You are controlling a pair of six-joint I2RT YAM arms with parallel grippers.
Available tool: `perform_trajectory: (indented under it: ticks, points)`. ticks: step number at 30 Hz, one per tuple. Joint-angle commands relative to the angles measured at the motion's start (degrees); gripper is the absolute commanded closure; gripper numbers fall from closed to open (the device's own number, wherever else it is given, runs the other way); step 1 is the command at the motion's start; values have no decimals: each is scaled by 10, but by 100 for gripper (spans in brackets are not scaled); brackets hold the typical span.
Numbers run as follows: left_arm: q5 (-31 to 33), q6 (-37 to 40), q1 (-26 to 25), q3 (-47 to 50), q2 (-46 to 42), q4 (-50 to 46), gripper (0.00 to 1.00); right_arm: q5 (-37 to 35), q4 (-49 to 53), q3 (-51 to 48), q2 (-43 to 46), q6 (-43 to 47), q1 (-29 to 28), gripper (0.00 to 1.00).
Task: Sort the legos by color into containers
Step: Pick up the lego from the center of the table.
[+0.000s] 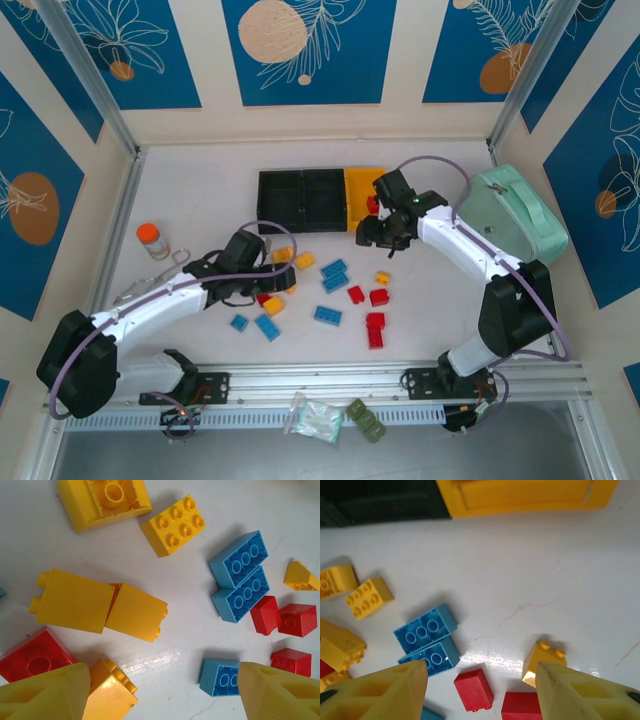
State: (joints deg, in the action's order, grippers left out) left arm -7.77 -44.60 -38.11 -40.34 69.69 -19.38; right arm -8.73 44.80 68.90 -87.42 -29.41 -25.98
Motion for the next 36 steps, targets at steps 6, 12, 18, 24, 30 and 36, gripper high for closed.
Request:
perform_trajectory:
  ticks: [6,12,18,24,30,36]
  points:
    - [16,-9,-14,13,-9,-21,23,22,-50,-27,-23,1,-74,33]
    - [21,-16,-14,26,-17,-23,23,-9,-67,-28,-71,34,-132,1]
    - [34,-21,-14,37,-34,-33,23,-31,-71,-25,-109,49,-163,3]
    - [37,-23,-14,45,-41,-38,23,-53,-58,-15,-145,59,-187,5]
    - [36,-23,-14,46,-42,-38,23,-57,-50,-2,-177,61,-201,13]
    - [20,-23,-14,60,-61,-14,25,-68,-39,10,-179,59,-207,31]
